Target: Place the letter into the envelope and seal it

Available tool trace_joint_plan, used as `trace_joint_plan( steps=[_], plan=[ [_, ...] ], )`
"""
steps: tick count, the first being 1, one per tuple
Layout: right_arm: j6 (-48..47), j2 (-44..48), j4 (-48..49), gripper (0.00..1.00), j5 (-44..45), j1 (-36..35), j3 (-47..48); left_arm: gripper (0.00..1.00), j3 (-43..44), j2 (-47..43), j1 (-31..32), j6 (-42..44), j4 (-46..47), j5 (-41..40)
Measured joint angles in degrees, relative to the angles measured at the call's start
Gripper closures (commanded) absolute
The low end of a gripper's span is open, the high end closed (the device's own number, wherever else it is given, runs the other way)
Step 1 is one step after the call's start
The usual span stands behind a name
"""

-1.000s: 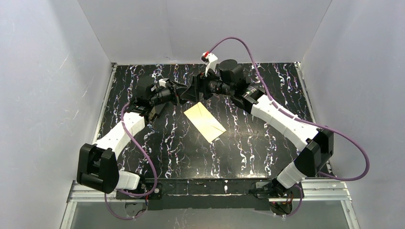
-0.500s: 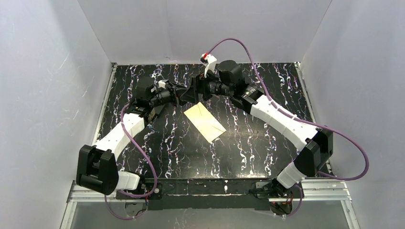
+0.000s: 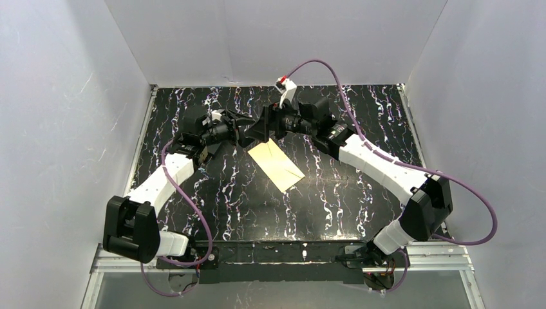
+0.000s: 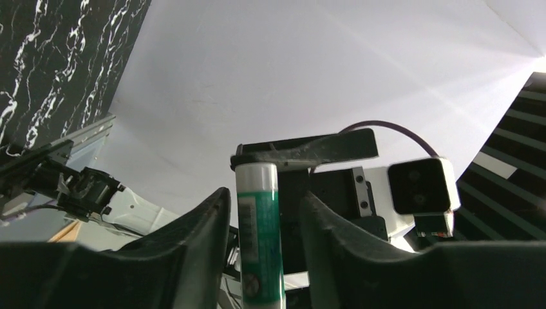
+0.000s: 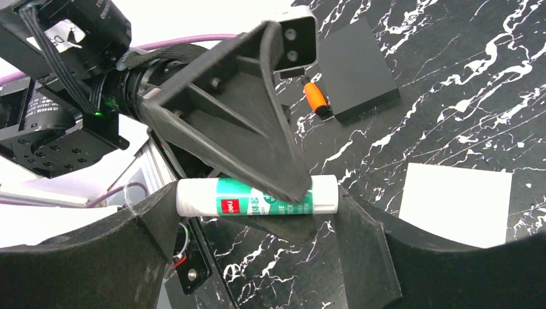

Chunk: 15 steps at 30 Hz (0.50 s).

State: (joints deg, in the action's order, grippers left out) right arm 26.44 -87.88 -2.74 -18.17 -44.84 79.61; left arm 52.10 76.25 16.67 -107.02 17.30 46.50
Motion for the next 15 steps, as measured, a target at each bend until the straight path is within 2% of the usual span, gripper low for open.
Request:
trace_joint_plan(
  steps=[3, 7, 9, 12, 15],
  plan=[
    [1.7, 0.6, 2.0, 0.99, 0.1, 0.7, -1.9, 0.45, 0.0, -0.3, -0.7, 0.5, 0.0, -0.1],
    [4.0, 0.7, 5.3, 0.99, 0.1, 1.4, -4.2, 0.45, -0.2, -1.1, -1.2, 0.6, 0.0, -0.3],
    [5.0, 0.7, 6.7, 0.99, -0.1, 1.6, -5.0, 0.49, -0.4, -1.6, -1.2, 0.6, 0.1, -0.2],
    [6.3, 0.6, 8.2, 0.99, -0.9, 1.7, -5.4, 0.61, -0.9, -2.0, -1.2, 0.5, 0.2, -0.2],
    [7.3, 0.6, 10.3, 0.99, -2.1, 1.7, -5.6, 0.67, -0.9, -2.0, -1.2, 0.4, 0.3, -0.1]
  ],
)
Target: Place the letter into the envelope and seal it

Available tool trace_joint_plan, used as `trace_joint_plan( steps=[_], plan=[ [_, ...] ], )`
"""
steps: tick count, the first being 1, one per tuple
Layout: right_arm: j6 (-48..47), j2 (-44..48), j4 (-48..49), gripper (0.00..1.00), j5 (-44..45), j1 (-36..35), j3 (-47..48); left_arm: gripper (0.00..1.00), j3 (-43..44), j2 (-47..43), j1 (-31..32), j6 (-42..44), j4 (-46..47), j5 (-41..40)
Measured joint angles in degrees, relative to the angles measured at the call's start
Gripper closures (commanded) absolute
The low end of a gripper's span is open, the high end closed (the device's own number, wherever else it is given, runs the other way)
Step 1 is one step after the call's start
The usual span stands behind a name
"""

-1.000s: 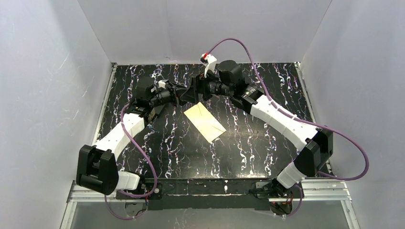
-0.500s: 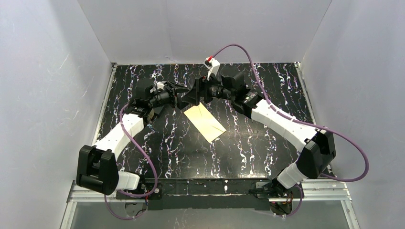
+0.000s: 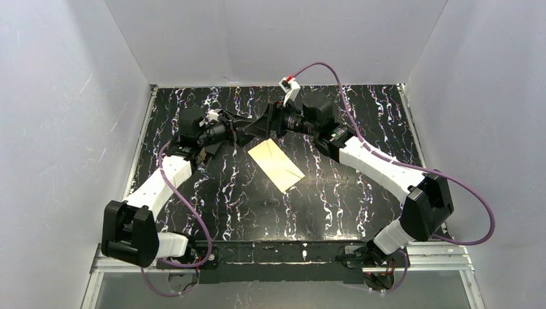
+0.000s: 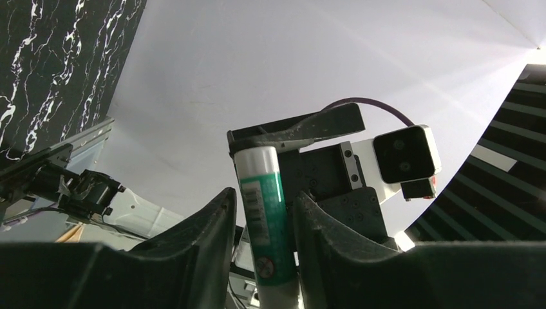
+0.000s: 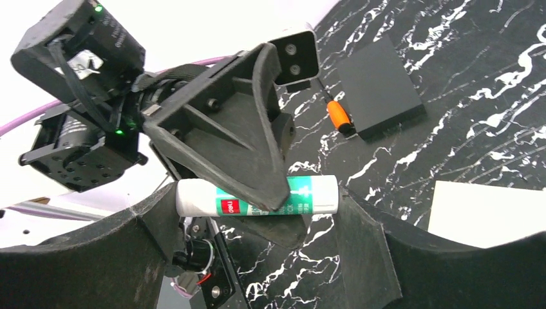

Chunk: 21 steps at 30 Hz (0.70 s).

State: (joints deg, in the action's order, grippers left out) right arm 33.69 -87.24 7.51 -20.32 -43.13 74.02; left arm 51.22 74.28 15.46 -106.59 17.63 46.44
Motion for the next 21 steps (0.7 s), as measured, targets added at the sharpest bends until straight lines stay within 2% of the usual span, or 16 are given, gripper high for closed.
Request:
trace_joint_plan(
  steps=[3, 6, 10, 11, 12, 13, 14, 15, 16, 21],
  plan=[
    [0.7, 0.0, 1.6, 0.99, -1.3, 0.0, -0.4, 0.80, 0.0, 0.1, 0.0, -0.3, 0.3, 0.5],
    [-1.2, -0.1, 2.9, 0.99, -2.4, 0.3, -1.0, 0.99, 0.0, 0.2, 0.0, -2.1, 0.0, 1.1],
    [-2.3, -0.1, 3.7, 0.99, -2.9, 0.4, -1.8, 1.00, -0.2, 0.4, -0.2, -3.1, -0.5, 1.4],
    [-2.2, -0.1, 3.8, 0.87, -3.0, 0.4, -1.8, 1.00, -0.2, 0.4, -0.2, -3.1, -0.5, 1.4],
    [-2.2, -0.1, 3.8, 0.50, -3.0, 0.5, -1.8, 1.00, -0.2, 0.4, -0.2, -3.1, -0.4, 1.4],
    [-2.2, -0.1, 3.8, 0.27, -3.0, 0.5, -1.8, 1.00, -0.2, 0.4, -0.2, -3.0, -0.3, 1.4],
    [-2.2, -0.1, 3.8, 0.13, -3.0, 0.5, -1.8, 1.00, -0.2, 0.4, -0.2, -3.0, -0.2, 1.3],
    [-2.2, -0.1, 3.8, 0.05, -3.0, 0.5, -1.8, 1.00, -0.2, 0.4, -0.3, -2.8, -0.2, 1.3],
    [-2.2, -0.1, 3.8, 0.02, -3.0, 0.5, -1.8, 1.00, -0.2, 0.4, -0.3, -2.5, -0.2, 1.3],
    [-0.4, 0.1, 2.9, 0.01, -2.4, 0.8, -1.8, 1.00, -1.1, 0.5, -0.9, 1.3, 1.3, 1.1]
  ],
)
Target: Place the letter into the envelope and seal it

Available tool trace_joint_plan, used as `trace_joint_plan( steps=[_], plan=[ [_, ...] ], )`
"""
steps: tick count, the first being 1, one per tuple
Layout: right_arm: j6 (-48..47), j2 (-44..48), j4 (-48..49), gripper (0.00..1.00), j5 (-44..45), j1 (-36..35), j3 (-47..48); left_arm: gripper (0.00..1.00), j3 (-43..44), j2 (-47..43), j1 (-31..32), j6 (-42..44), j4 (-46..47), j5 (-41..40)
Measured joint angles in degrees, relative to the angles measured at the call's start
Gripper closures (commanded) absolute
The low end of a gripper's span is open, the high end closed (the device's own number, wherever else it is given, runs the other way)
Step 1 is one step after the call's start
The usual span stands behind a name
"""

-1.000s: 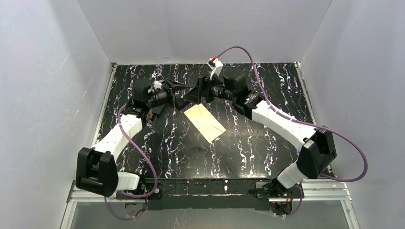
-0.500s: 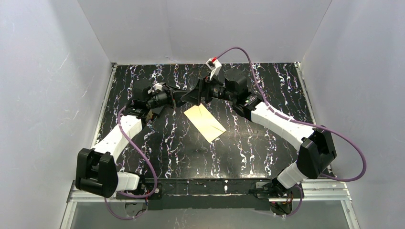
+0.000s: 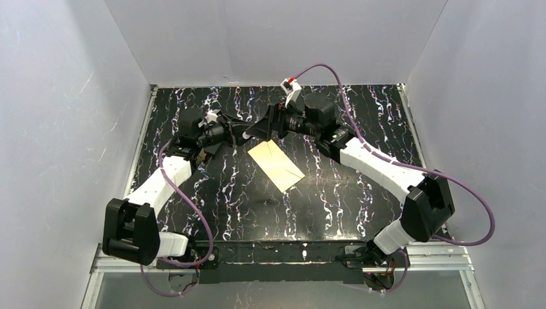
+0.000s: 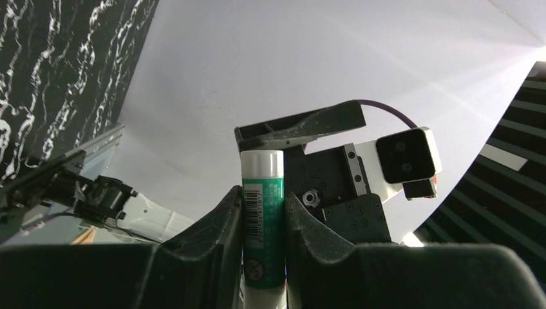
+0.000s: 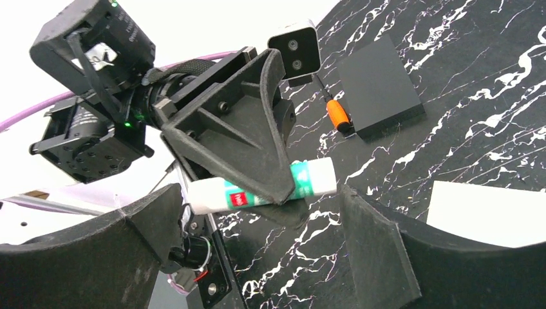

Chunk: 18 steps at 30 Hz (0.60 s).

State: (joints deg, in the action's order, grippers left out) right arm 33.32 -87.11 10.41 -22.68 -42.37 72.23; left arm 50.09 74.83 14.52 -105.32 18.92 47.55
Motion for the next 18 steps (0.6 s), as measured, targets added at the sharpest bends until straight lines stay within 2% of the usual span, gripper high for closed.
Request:
trace_joint_plan(
  steps=[7, 11, 13, 16, 18],
  plan=[
    [1.5, 4.5, 0.0, 0.01, 1.4, 0.6, -2.8, 1.00, -0.8, 1.2, -1.8, 5.4, 0.3, 0.1],
    [2.3, 7.9, -2.1, 0.03, 6.3, 0.7, -3.7, 1.00, -0.7, 1.2, -3.3, 14.0, -3.3, -0.5],
    [2.6, 9.0, -5.1, 0.05, 10.7, 0.7, -3.7, 1.00, 0.8, 1.1, -3.8, 23.3, -11.8, -3.5],
    [3.5, 9.3, -11.4, 0.10, 18.3, 0.7, -3.7, 1.00, 6.4, 1.1, -3.6, 39.9, -29.0, -13.9],
    [4.1, 8.5, -15.5, 0.12, 21.3, 0.8, -3.7, 1.00, 9.5, 1.2, -3.1, 48.1, -36.3, -20.5]
  ],
)
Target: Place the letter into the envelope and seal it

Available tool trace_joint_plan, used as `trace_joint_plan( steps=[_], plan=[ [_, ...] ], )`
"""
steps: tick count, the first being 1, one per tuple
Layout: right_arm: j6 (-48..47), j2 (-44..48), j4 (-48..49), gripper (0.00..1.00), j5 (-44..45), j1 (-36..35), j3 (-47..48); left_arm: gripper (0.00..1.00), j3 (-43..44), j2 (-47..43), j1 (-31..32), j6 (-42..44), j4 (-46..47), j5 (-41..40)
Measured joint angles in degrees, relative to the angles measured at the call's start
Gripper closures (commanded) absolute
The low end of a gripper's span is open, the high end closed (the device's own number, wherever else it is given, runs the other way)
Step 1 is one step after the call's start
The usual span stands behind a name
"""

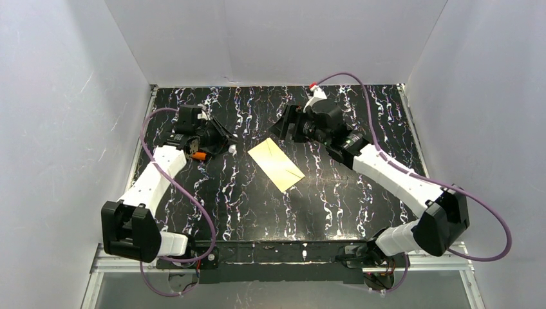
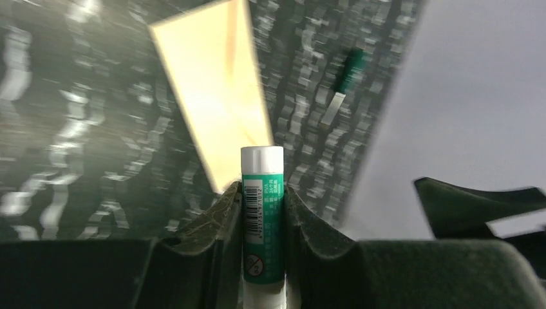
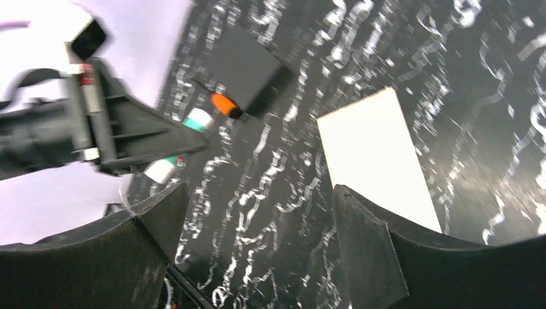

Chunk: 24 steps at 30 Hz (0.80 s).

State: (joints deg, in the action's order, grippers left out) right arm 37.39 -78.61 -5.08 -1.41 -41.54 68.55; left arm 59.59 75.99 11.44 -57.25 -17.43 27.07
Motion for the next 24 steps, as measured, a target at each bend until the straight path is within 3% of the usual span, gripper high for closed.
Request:
trace_joint_plan(
  steps=[6, 12, 16, 24],
  plan=[
    [1.5, -2.9, -7.9, 0.12, 5.5, 0.1, -0.2, 1.00, 3.8, 5.4, 5.1, 17.3, -11.2, -21.3],
    [1.8, -3.9, -10.1, 0.12, 7.6, 0.1, -0.2, 1.00, 5.5, 18.7, 10.9, 24.9, -14.0, -34.9],
    [1.7, -5.1, -10.7, 0.12, 7.7, 0.3, -0.2, 1.00, 5.6, 21.9, 12.7, 27.6, -13.4, -41.1],
    [1.8, -6.6, -11.6, 0.12, 7.2, 1.6, -0.2, 0.86, 5.8, 25.5, 13.4, 30.7, -8.9, -44.9]
  ],
)
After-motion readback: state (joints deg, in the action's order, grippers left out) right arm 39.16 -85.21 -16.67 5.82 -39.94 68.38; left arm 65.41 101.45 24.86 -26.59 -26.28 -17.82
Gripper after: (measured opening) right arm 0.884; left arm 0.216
